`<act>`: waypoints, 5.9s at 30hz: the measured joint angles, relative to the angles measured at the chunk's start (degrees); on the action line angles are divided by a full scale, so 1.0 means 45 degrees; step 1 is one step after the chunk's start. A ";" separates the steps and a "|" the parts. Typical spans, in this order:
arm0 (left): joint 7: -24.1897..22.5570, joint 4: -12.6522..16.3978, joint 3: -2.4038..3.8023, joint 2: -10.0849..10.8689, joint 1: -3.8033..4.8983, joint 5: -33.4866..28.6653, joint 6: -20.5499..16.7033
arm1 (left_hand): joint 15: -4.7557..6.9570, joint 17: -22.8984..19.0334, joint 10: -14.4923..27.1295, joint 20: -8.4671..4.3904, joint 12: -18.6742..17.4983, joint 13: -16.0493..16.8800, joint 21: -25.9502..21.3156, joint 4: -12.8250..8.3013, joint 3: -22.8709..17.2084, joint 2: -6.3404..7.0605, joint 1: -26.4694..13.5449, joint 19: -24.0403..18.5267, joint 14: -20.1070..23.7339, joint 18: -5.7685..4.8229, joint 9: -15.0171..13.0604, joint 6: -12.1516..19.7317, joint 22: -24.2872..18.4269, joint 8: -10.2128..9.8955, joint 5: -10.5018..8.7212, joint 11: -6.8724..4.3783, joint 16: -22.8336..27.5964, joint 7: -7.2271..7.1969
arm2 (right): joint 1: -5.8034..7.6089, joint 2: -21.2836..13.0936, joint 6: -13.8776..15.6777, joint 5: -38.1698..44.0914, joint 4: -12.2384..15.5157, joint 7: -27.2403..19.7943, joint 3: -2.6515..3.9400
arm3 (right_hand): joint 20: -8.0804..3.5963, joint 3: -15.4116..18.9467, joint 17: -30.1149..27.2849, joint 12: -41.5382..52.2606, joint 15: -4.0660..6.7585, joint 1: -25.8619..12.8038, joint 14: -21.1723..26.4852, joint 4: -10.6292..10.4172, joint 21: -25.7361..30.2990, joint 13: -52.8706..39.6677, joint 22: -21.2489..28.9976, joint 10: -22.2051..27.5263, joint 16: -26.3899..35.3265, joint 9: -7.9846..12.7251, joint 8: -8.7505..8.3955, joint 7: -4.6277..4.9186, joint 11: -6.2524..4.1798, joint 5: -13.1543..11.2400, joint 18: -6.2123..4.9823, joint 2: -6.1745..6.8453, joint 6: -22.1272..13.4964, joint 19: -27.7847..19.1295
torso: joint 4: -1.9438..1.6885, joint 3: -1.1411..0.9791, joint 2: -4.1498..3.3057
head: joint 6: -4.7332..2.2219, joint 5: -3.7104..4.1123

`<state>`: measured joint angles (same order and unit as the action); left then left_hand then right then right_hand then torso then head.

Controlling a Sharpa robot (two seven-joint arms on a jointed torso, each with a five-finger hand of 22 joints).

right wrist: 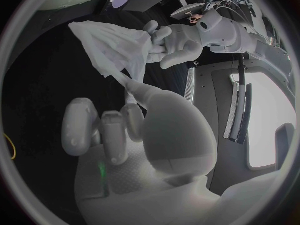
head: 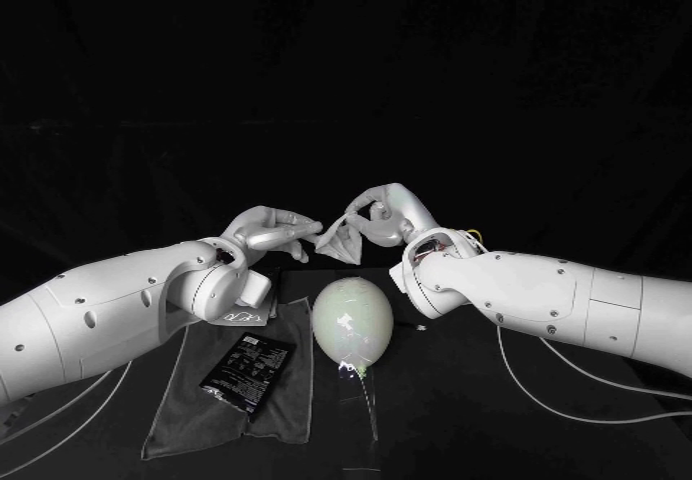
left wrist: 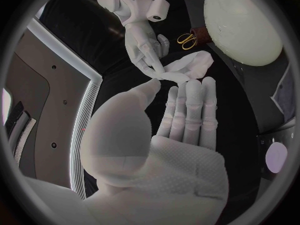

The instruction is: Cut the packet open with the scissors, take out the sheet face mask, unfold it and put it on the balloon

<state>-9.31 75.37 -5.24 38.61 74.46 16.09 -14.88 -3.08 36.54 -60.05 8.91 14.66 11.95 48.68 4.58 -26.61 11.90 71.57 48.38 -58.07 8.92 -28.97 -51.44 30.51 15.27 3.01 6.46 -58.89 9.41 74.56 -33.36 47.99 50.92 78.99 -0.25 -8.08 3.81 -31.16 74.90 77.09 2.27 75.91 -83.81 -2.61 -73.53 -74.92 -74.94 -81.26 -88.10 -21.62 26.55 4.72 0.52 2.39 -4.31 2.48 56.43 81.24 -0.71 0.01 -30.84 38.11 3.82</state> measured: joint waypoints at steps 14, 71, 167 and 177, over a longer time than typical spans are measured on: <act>-0.0274 -0.0169 -0.0039 -0.0087 -0.0210 0.1339 -0.0585 | -0.0457 -0.0522 0.1570 0.0459 0.0512 0.0048 -0.1232 0.0339 0.0916 0.0110 0.0756 -0.0588 0.1729 -0.0013 0.0374 0.0294 -0.0683 -0.0147 0.0000 0.0389 0.0489 0.0164 | 0.0059 -0.0067 -0.0055 -0.0067 0.0126 0.0405 0.0011 | -0.0001 -0.0055 0.0004 0.0051 0.0047 0.0000 -0.0047 0.0056 -0.0117 -0.0002 0.0004 -0.0093 -0.0032 0.0000 0.0035 -0.0001 -0.0002 0.0054 0.0003 0.0002 0.0057 0.0000 | -0.0002 -0.0006 -0.0005 | -0.0012 0.0010; -0.0593 -0.0080 -0.0041 -0.0435 -0.0546 0.3373 -0.0050 | -0.0105 -0.1453 -0.0269 0.0663 0.1870 -0.0226 -0.2508 0.2547 0.3242 -0.0659 0.1863 -0.0235 0.2223 0.0174 0.1169 -0.1443 -0.1508 -0.0075 0.0000 -0.0298 0.0169 -0.0429 | 0.0064 -0.0040 0.0096 -0.0069 0.0439 0.0720 0.0023 | -0.0045 -0.0136 0.0007 0.0045 0.0042 -0.0042 -0.0044 0.0142 -0.0186 0.0000 -0.0001 -0.0135 -0.0074 0.0000 0.0071 -0.0051 -0.0047 0.0000 0.0010 0.0047 0.0009 0.0040 | -0.0007 -0.0006 -0.0005 | 0.0087 0.0035; 0.0559 -0.0552 0.0019 -0.0076 -0.0567 0.2357 -0.1492 | 0.0542 -0.2148 -0.1355 -0.0114 0.3228 0.1120 0.2819 -0.2415 -0.4244 -0.0243 0.0022 -0.1696 0.1165 0.0185 0.0374 -0.2505 0.2880 0.0352 0.3324 -0.0800 -0.1162 -0.0637 | 0.0065 -0.2014 -0.0486 -0.0686 0.2113 -0.0619 0.0036 | -0.0091 -0.0205 0.0012 0.0088 0.0040 -0.0109 -0.0043 0.0218 -0.0248 -0.0005 -0.0002 -0.0156 -0.0072 0.0000 0.0150 -0.0052 -0.0069 0.0056 0.0094 0.0115 0.0013 0.0085 | -0.0001 -0.0006 -0.0004 | 0.0095 -0.0260; 0.0534 -0.0528 0.0063 -0.0109 -0.0559 0.2391 -0.1589 | 0.0567 -0.2150 -0.1248 -0.0161 0.3291 0.1198 0.2876 -0.2430 -0.4258 -0.0242 -0.0084 -0.1742 0.1235 0.0176 0.0350 -0.2480 0.2926 0.0346 0.3324 -0.0791 -0.1212 -0.0660 | 0.0147 -0.2058 -0.0776 -0.1025 0.1942 -0.1083 0.0067 | -0.0091 -0.0193 0.0011 0.0088 0.0040 -0.0093 -0.0043 0.0228 -0.0248 0.0005 -0.0002 -0.0155 -0.0103 -0.0001 0.0156 -0.0068 -0.0068 0.0051 0.0095 0.0099 -0.0014 0.0084 | 0.0004 -0.0013 -0.0012 | 0.0122 -0.0294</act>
<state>-6.91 73.00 -4.96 38.12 71.95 26.84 -22.03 -0.53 26.87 -65.66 8.19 29.47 17.35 61.62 -6.36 -45.77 10.81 71.19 40.53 -52.51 9.71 -27.39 -62.60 43.68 16.82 17.96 2.90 -64.34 6.44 75.23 -42.62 44.50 46.30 87.73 -5.13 -7.78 3.40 -32.02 74.95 77.48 2.45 75.49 -84.01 -1.58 -74.65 -74.90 -74.94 -81.96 -88.57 -21.62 27.25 4.41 0.21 2.62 -3.89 2.93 56.37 81.62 -0.70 -0.05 -30.90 38.66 2.49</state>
